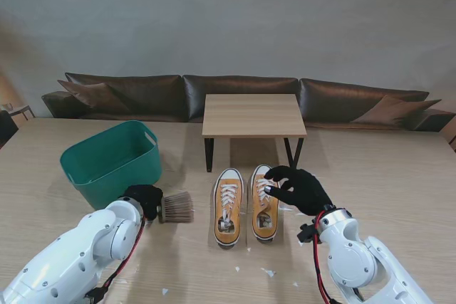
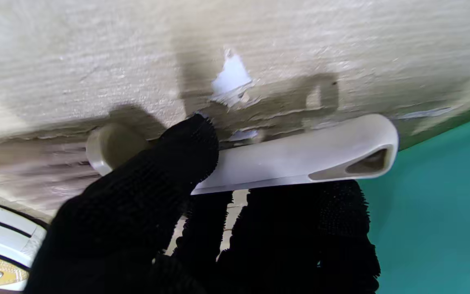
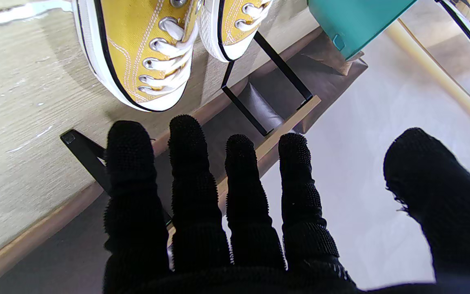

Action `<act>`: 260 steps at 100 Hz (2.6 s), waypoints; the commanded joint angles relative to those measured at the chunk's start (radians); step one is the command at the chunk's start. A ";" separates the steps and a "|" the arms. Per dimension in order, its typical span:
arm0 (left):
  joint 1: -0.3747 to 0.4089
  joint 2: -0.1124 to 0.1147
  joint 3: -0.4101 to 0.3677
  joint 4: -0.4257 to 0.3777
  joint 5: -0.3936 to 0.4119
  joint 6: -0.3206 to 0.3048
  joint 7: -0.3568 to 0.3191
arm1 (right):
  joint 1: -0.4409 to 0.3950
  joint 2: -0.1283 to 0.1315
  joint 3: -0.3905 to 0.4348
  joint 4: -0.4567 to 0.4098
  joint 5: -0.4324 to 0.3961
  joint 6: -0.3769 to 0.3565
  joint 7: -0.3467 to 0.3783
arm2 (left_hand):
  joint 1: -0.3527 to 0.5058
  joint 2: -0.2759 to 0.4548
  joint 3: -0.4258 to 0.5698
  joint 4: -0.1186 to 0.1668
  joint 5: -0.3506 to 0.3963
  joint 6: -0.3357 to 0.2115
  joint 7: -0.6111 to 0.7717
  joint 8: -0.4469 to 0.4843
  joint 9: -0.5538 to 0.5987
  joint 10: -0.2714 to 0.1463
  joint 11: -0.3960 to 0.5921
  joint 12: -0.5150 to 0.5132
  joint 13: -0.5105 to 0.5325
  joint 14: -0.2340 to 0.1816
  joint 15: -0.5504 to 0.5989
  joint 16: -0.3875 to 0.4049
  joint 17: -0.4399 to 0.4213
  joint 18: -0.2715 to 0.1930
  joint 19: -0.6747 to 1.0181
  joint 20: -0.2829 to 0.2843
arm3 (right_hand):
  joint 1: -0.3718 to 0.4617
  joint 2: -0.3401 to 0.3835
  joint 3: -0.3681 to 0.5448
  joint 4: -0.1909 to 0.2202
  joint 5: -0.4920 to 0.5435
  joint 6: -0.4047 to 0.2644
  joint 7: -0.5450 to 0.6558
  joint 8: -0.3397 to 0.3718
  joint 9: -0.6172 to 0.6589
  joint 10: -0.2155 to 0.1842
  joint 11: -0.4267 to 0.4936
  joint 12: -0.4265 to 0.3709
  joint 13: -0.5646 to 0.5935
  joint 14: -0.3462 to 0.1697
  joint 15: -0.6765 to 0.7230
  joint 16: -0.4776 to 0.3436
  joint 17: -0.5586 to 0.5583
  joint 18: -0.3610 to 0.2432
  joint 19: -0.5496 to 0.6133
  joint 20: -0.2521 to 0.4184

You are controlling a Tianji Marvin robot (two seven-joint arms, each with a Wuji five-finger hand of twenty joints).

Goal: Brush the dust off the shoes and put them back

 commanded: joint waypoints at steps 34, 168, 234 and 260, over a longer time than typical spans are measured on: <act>0.003 -0.027 0.028 0.092 -0.103 -0.027 0.045 | -0.007 -0.008 -0.004 0.002 0.017 0.006 0.012 | 0.119 0.088 -0.041 0.014 -0.004 0.003 0.280 0.136 0.302 -0.091 0.013 -0.001 0.328 -0.043 0.105 -0.003 0.233 0.011 0.128 -0.074 | -0.007 0.043 -0.018 0.030 -0.051 0.026 -0.007 -0.011 0.020 0.026 0.008 0.001 0.024 0.010 0.022 0.010 -0.255 0.030 0.002 0.019; 0.107 -0.062 -0.208 -0.109 -0.346 -0.119 0.082 | -0.009 -0.002 -0.012 0.005 0.039 0.010 0.051 | 0.148 -0.005 0.012 0.022 0.101 -0.005 0.236 0.045 0.372 -0.060 -0.021 -0.017 0.492 -0.158 0.133 0.034 0.437 -0.074 0.120 -0.119 | -0.009 0.095 -0.030 0.030 -0.068 0.049 0.006 -0.024 0.015 0.036 0.019 -0.002 0.027 0.018 0.035 0.010 -0.248 0.034 0.021 0.012; 0.090 -0.080 -0.177 -0.092 -0.443 -0.092 0.117 | -0.009 0.001 -0.015 0.010 0.050 0.014 0.071 | 0.156 -0.003 0.014 0.022 0.101 0.015 0.230 0.066 0.370 -0.047 -0.004 0.001 0.495 -0.156 0.187 0.079 0.441 -0.062 0.168 -0.084 | -0.011 0.105 -0.036 0.029 -0.068 0.052 0.008 -0.028 0.012 0.037 0.021 -0.003 0.024 0.020 0.036 0.010 -0.250 0.033 0.023 0.010; 0.070 -0.093 -0.187 -0.115 -0.535 -0.109 0.129 | -0.010 0.003 -0.017 0.009 0.053 0.017 0.078 | 0.159 -0.003 0.013 0.021 0.103 0.019 0.226 0.060 0.371 -0.043 -0.008 0.000 0.494 -0.153 0.186 0.074 0.441 -0.062 0.168 -0.086 | -0.011 0.107 -0.038 0.029 -0.069 0.053 0.008 -0.029 0.012 0.037 0.021 -0.004 0.024 0.022 0.037 0.009 -0.251 0.033 0.023 0.010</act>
